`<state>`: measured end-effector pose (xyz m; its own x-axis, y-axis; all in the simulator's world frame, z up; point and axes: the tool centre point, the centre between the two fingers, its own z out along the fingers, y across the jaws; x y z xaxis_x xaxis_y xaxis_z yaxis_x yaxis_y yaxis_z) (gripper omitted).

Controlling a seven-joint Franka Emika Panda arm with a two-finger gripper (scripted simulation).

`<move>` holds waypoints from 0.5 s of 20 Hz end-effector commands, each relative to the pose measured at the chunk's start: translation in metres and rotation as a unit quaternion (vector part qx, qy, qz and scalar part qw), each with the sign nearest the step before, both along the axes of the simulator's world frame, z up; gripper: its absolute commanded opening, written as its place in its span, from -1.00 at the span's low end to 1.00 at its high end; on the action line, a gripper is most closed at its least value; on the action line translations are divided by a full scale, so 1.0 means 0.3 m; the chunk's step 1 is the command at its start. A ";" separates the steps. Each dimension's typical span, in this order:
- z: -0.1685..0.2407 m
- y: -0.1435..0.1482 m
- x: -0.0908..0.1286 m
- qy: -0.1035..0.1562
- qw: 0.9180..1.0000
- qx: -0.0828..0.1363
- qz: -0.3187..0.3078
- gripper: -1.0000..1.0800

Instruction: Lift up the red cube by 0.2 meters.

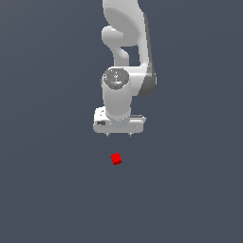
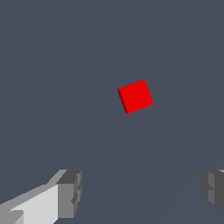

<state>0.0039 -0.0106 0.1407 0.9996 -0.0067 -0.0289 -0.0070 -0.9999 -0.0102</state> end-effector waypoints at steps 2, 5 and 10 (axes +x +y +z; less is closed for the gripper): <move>-0.058 -0.013 0.026 -0.002 1.000 0.000 0.024 0.92; -0.120 -0.024 0.058 -0.004 0.999 0.000 0.051 0.92; -0.238 -0.041 0.121 -0.009 0.995 -0.001 0.102 0.92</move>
<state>0.0346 -0.0216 0.0802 0.9862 0.1647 -0.0150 0.1646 -0.9863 -0.0073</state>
